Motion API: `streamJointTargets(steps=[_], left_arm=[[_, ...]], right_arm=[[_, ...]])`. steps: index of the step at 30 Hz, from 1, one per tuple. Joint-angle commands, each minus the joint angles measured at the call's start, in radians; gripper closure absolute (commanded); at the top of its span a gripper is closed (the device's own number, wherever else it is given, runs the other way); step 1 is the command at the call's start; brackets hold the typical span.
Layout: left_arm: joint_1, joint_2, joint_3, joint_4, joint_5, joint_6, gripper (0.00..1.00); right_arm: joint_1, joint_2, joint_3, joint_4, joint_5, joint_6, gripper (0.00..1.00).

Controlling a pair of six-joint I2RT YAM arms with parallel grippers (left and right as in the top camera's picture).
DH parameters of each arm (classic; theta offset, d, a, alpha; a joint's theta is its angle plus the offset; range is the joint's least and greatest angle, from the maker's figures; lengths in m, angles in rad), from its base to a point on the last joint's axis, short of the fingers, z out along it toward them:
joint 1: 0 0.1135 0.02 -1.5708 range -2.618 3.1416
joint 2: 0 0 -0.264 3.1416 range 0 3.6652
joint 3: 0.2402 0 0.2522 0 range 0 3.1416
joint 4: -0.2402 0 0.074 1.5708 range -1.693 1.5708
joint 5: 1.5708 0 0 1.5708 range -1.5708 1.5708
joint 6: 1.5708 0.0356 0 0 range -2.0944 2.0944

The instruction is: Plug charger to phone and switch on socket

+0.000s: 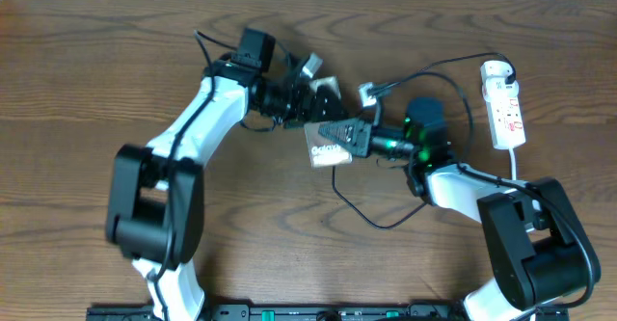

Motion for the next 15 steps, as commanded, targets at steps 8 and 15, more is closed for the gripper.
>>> streamJointTargets(steps=[8, 15], left_arm=[[-0.005, -0.172, -0.007, 0.06, 0.195, 0.014, 0.3], [-0.005, -0.182, -0.007, 0.158, 0.262, -0.041, 0.52]], right_arm=[[-0.006, -0.025, 0.013, 0.283, -0.114, 0.245, 0.99], [-0.006, -0.025, 0.013, 0.379, -0.123, 0.335, 0.99]])
